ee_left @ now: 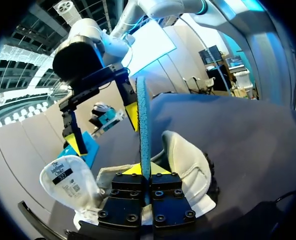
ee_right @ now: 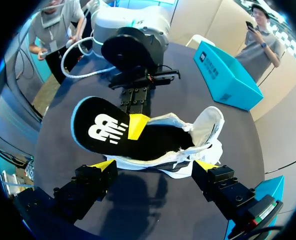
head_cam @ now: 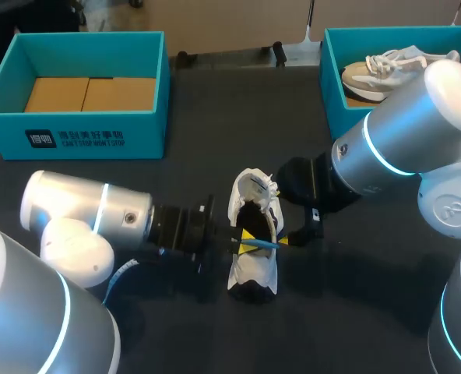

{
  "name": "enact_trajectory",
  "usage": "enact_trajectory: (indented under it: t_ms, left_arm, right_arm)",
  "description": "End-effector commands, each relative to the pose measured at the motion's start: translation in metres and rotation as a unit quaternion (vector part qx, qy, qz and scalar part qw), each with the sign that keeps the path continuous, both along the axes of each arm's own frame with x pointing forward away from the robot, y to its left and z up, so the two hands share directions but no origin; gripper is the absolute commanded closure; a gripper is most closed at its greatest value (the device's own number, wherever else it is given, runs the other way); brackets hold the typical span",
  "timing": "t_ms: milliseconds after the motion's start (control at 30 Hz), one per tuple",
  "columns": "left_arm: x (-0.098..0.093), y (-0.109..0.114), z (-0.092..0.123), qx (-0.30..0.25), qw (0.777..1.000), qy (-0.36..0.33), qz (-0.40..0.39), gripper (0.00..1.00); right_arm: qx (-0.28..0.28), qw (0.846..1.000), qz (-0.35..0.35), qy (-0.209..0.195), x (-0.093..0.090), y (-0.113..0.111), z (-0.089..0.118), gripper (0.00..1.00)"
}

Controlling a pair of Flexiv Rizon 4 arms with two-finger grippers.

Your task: Take the shoe out of the shoebox, open the shoe tongue, remove and reinsert the insole, then place the shoe into the shoebox

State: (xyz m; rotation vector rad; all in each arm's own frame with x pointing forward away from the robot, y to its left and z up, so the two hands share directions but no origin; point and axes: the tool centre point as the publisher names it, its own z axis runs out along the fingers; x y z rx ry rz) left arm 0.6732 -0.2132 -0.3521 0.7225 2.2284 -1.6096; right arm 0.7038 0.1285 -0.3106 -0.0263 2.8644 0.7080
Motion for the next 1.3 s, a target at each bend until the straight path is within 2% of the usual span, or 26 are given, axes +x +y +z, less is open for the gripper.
enact_trajectory:
  t_ms: [33,233,533,600,667,700,967,1067,1100,1300]
  left_arm:
    - [0.011,-0.007,-0.006,0.006,1.0,-0.008,-0.002,1.0]
    - [0.02,-0.01,-0.014,0.018,0.999,-0.041,-0.006,1.0]
    - [0.026,-0.005,-0.015,0.024,0.999,-0.041,0.012,1.0]
    - [0.026,-0.004,-0.008,0.012,0.999,-0.041,0.015,0.72]
    - [0.026,-0.003,0.0,0.002,0.999,-0.041,0.019,0.57]
    - [0.025,-0.003,0.002,0.001,0.999,-0.041,0.019,0.56]
    - [0.013,-0.004,0.011,-0.009,0.999,-0.033,0.002,0.6]
    - [0.01,-0.008,0.006,-0.004,0.999,-0.031,-0.008,0.76]
    - [0.008,-0.008,0.005,-0.001,0.999,-0.03,-0.013,1.0]
    - [0.009,-0.012,-0.005,0.015,0.998,-0.048,-0.027,1.0]
  right_arm:
    - [0.0,1.0,-0.001,-0.001,-0.001,0.001,-0.001,0.0]
    - [0.0,1.0,-0.001,-0.001,-0.001,0.001,-0.001,0.0]
    - [0.0,1.0,-0.001,-0.001,-0.001,0.001,-0.001,0.0]
    - [0.0,1.0,-0.001,-0.001,-0.001,0.001,-0.001,0.0]
    - [0.0,1.0,-0.001,-0.001,-0.001,0.001,-0.001,0.0]
    - [0.0,1.0,-0.001,-0.001,-0.001,0.001,-0.001,0.0]
    - [0.0,1.0,-0.001,-0.001,-0.001,0.001,-0.001,0.0]
    - [0.0,1.0,-0.001,-0.001,-0.001,0.001,-0.001,0.0]
    - [0.0,1.0,-0.001,-0.001,-0.001,0.001,-0.001,0.0]
    - [0.0,1.0,-0.001,-0.001,-0.001,0.001,-0.001,0.0]
